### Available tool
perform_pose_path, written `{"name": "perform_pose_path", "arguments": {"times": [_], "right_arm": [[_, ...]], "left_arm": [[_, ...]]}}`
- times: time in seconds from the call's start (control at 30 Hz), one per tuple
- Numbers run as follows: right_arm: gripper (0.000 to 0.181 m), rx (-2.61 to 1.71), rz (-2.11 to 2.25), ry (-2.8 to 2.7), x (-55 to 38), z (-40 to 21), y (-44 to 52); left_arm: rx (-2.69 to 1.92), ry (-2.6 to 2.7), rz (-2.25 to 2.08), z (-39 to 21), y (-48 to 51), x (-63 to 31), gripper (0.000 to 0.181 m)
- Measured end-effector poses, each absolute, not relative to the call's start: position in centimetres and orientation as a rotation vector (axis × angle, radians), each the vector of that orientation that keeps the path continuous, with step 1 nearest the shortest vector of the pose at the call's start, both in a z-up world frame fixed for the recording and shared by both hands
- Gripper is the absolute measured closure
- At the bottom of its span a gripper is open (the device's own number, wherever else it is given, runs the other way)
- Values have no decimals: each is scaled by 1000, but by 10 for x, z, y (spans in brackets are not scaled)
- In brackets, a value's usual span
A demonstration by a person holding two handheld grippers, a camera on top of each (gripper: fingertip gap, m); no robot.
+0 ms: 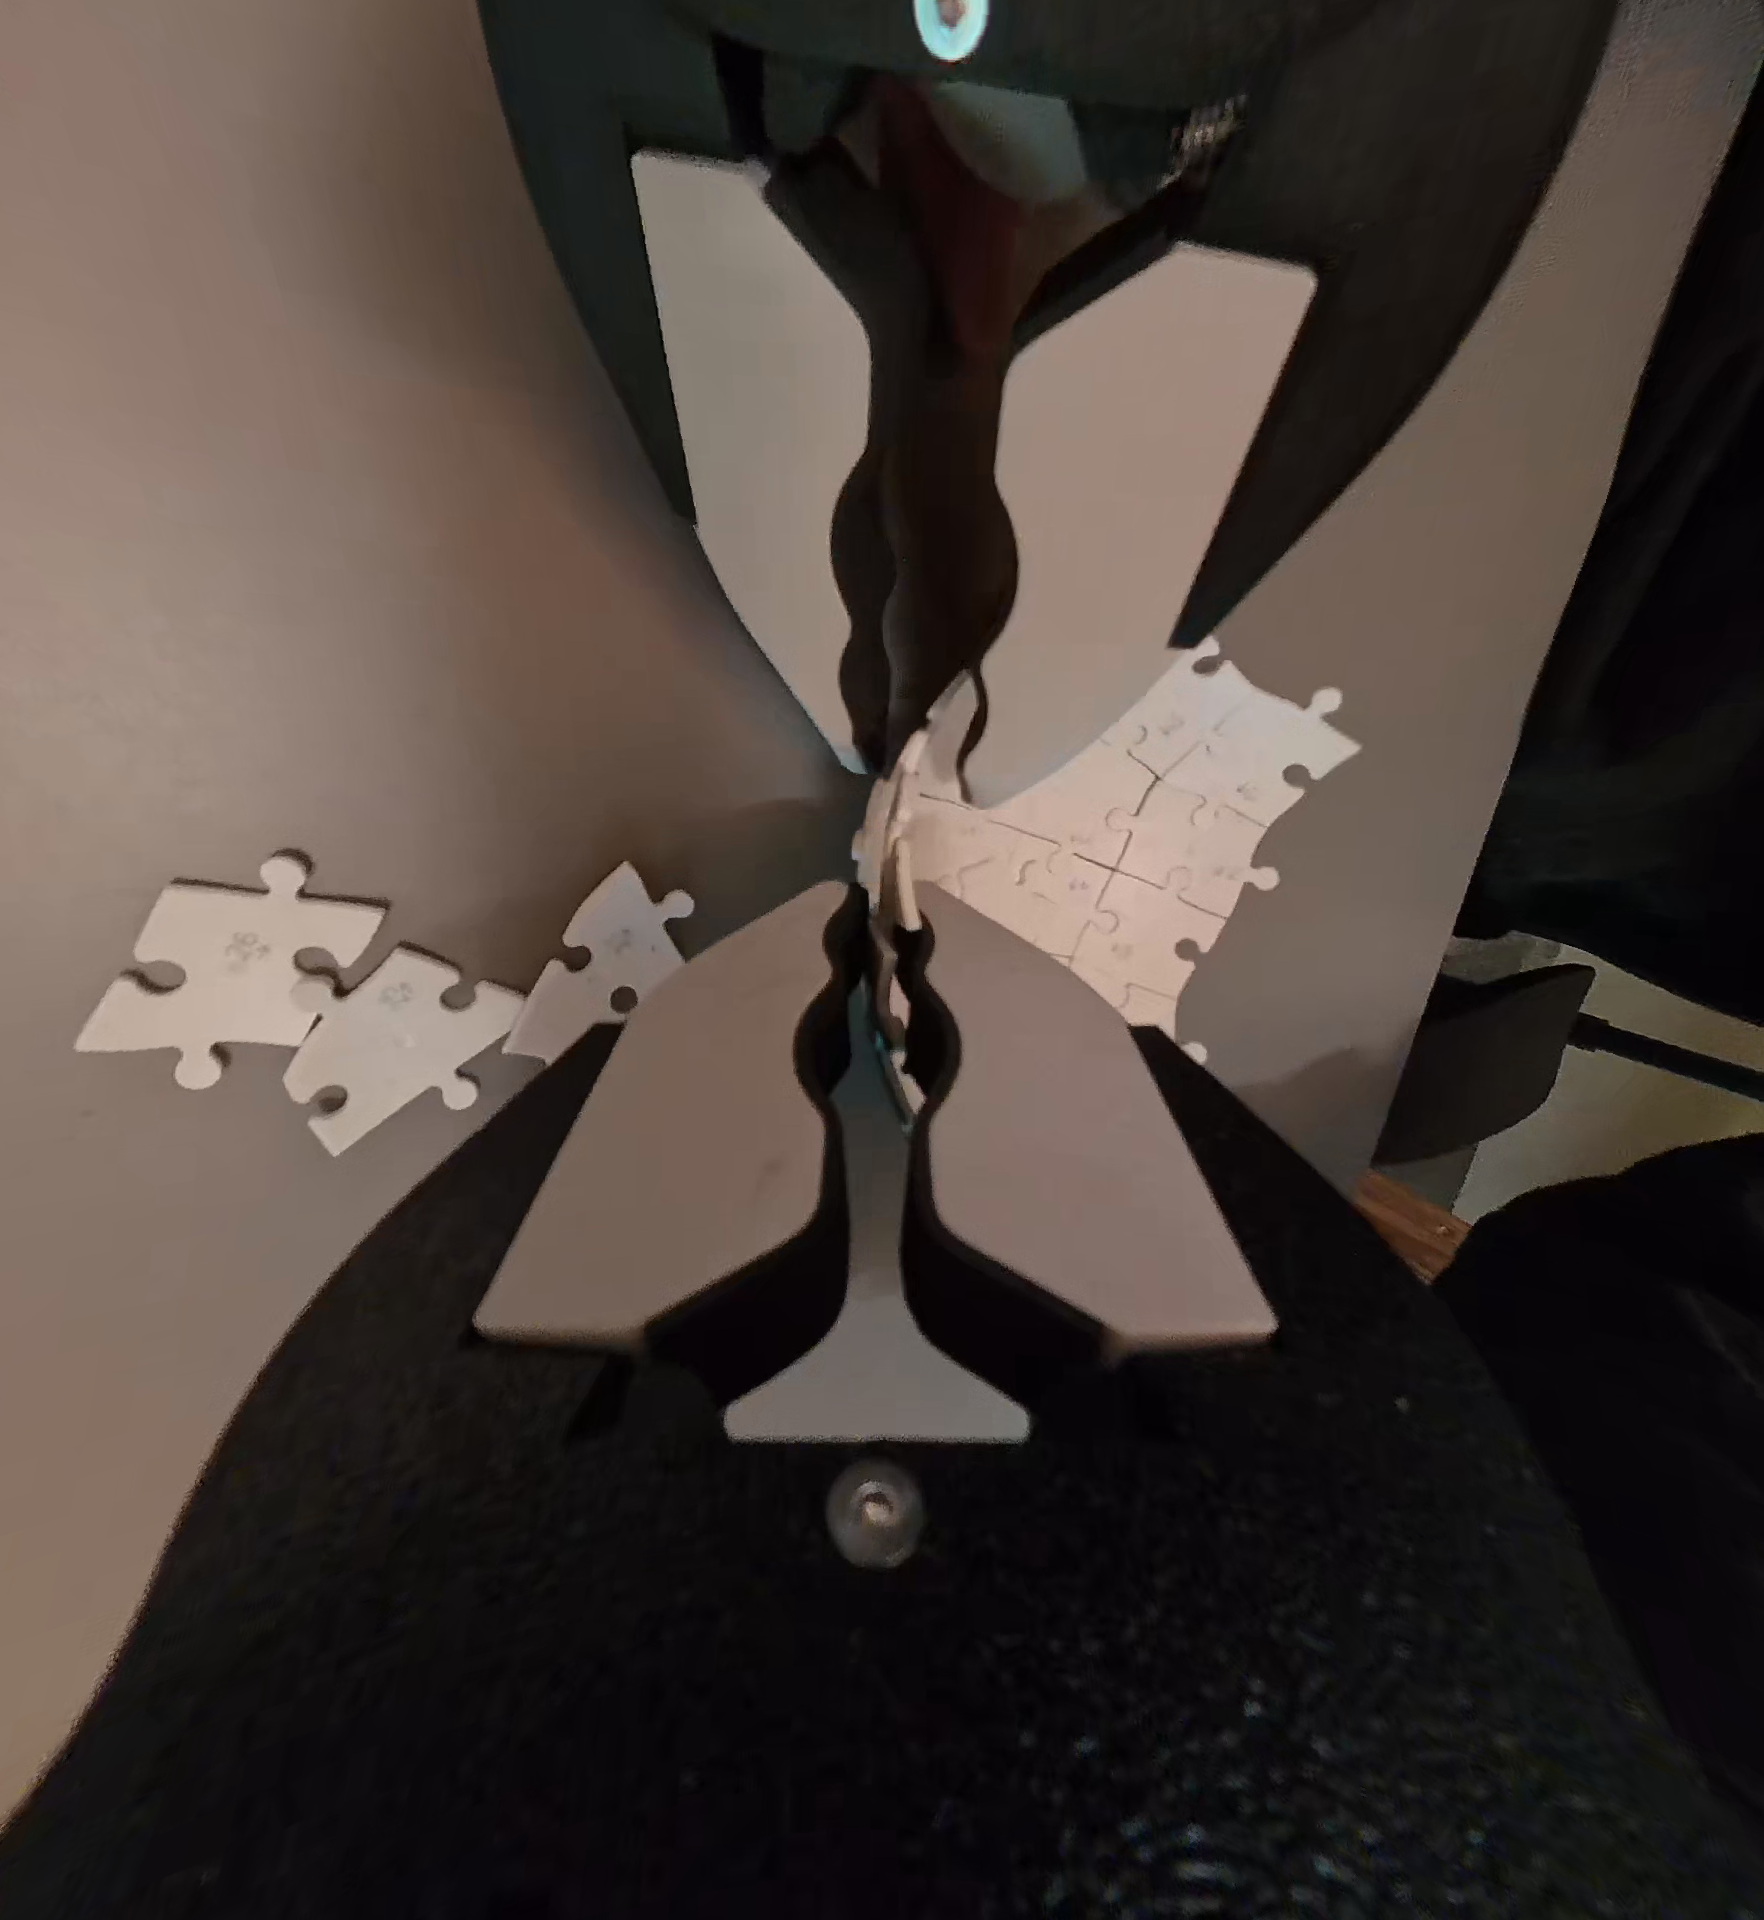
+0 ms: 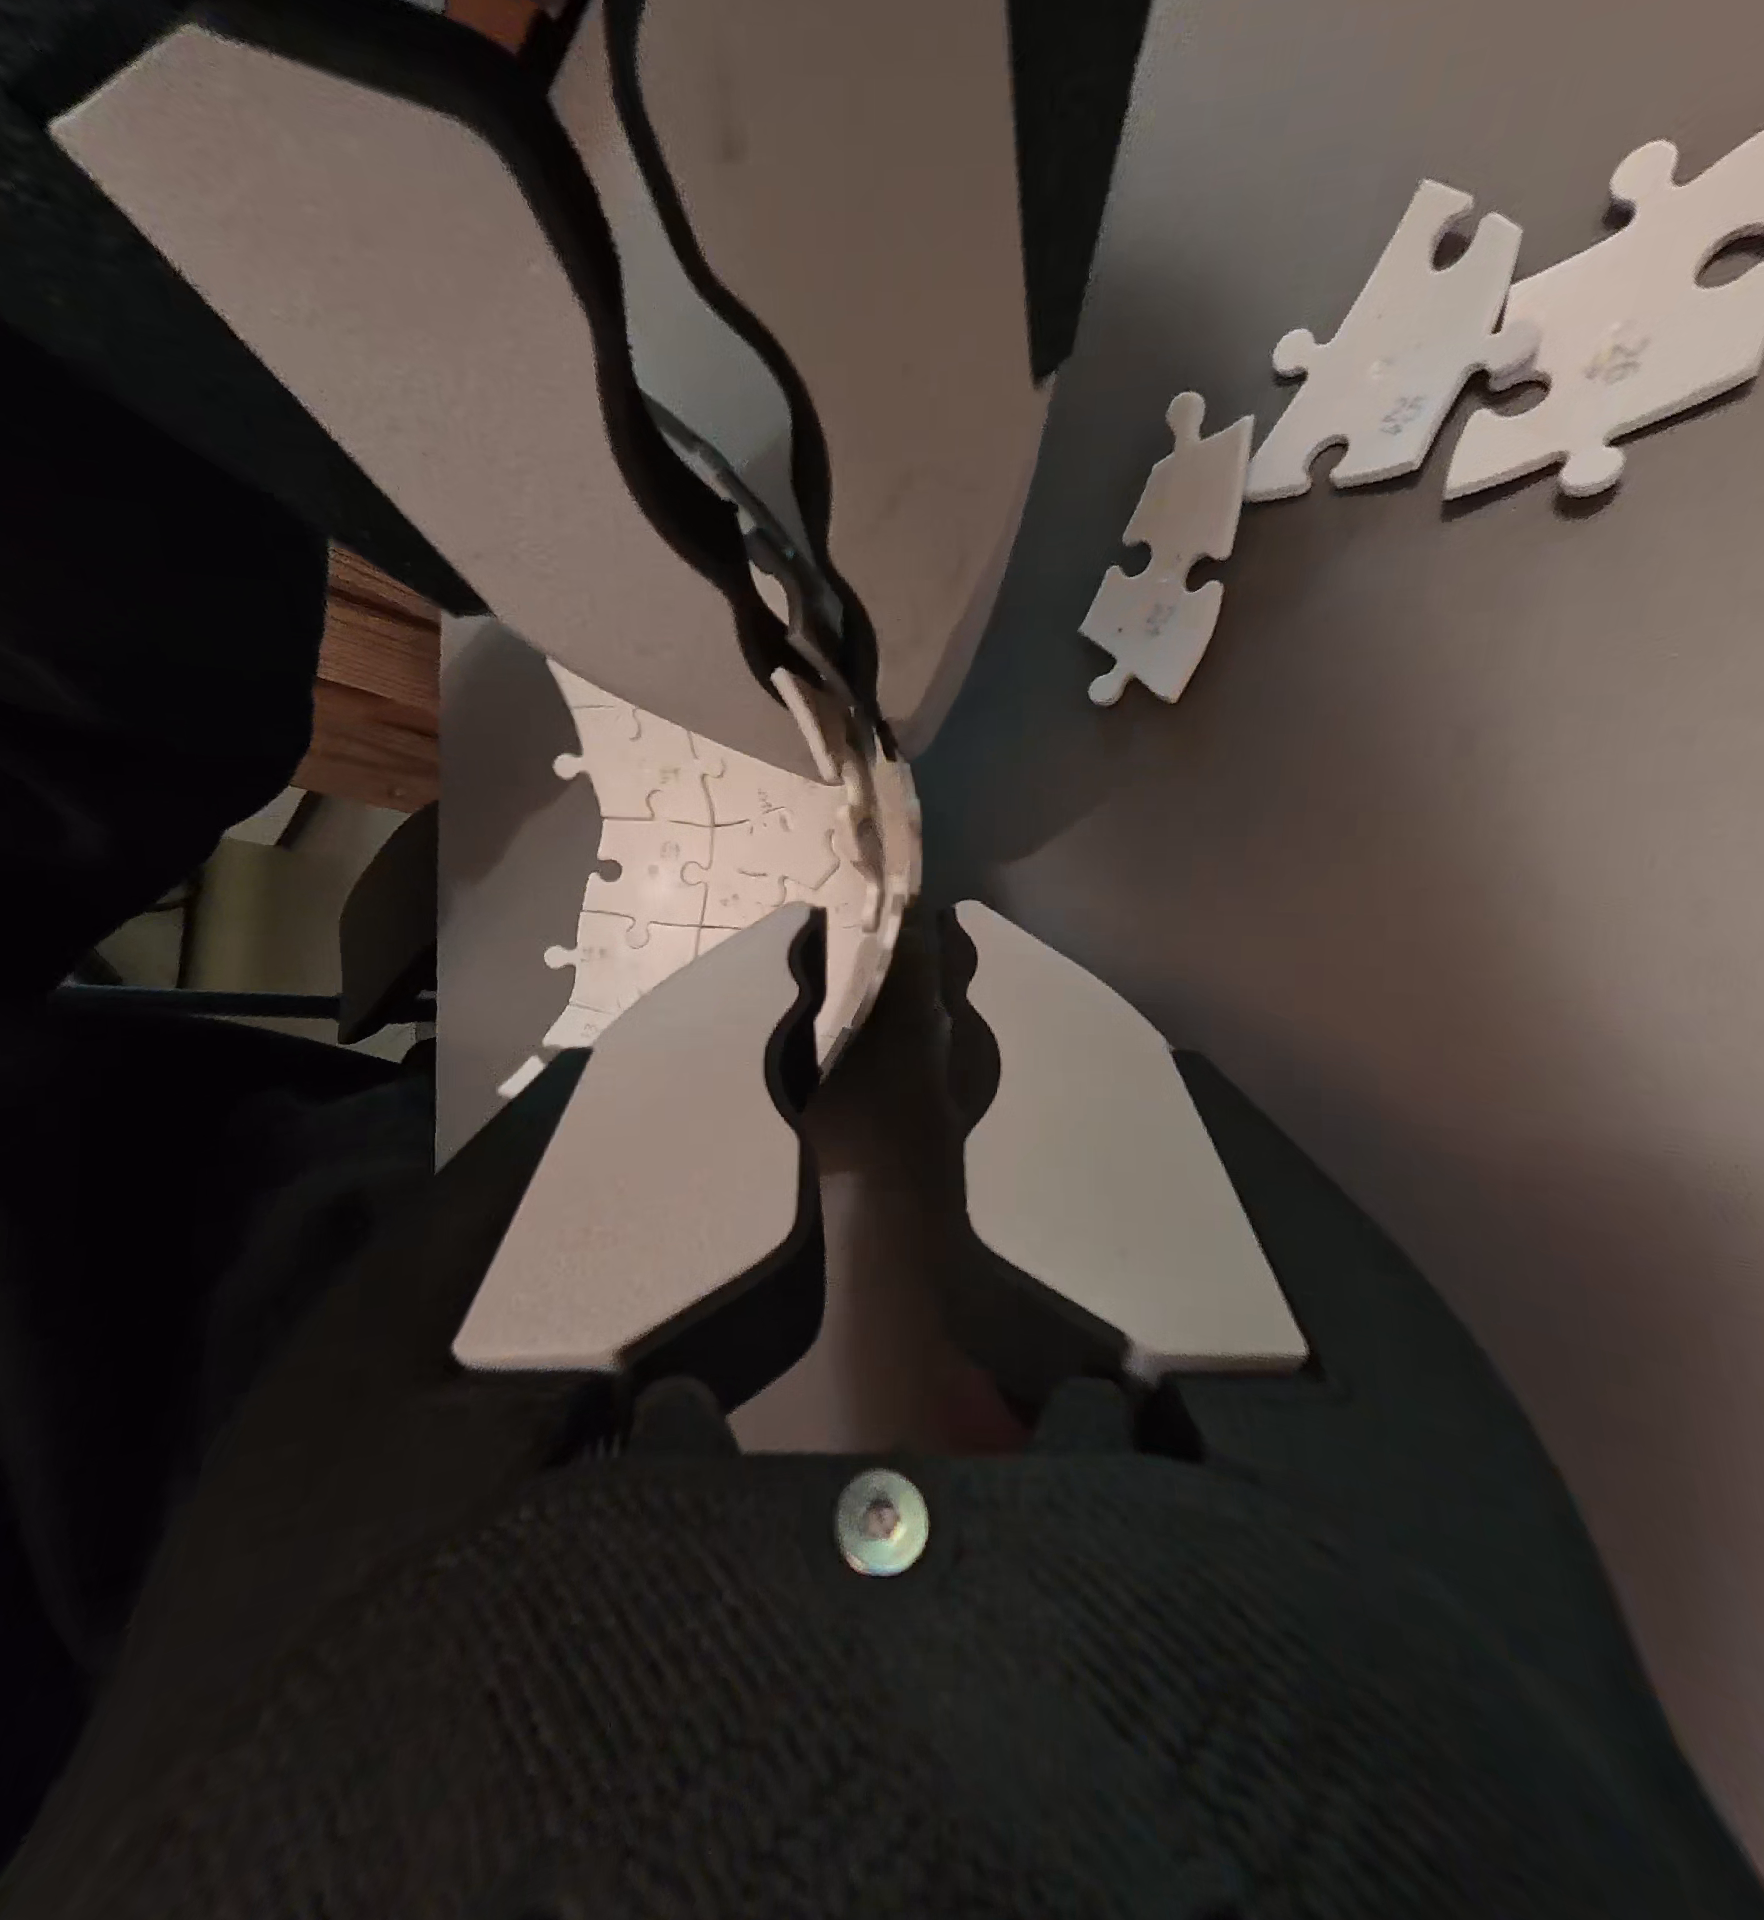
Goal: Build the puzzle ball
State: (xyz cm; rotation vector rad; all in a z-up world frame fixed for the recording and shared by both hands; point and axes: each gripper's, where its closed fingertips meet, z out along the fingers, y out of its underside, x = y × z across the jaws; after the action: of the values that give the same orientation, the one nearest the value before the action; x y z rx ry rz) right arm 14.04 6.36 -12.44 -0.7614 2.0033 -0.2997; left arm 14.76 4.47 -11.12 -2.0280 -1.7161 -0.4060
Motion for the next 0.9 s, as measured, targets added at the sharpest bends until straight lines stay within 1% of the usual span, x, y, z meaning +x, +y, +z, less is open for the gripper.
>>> {"name": "perform_pose_path", "arguments": {"times": [0.1, 0.2, 0.53, 0.67, 0.8, 0.9], "right_arm": [[172, -736, -328, 1996, 140, -125, 60], [174, -709, -345, 1983, 142, -125, 58], [159, -709, -488, 1976, 142, -114, 43], [166, -727, -588, 1931, 142, -103, 34], [176, -787, -536, 1923, 145, -108, 40], [178, -803, -522, 1920, 148, -112, 44]], "left_arm": [[-2031, -1728, -390, -113, 44, 149, 177], [-2029, -1744, -368, -115, 42, 150, 177], [-2007, -1802, -387, -115, 40, 156, 177], [-1999, -1799, -411, -116, 40, 158, 177], [-1996, -1799, -442, -117, 41, 160, 177], [-1978, -1795, -452, -117, 43, 160, 176]]}}
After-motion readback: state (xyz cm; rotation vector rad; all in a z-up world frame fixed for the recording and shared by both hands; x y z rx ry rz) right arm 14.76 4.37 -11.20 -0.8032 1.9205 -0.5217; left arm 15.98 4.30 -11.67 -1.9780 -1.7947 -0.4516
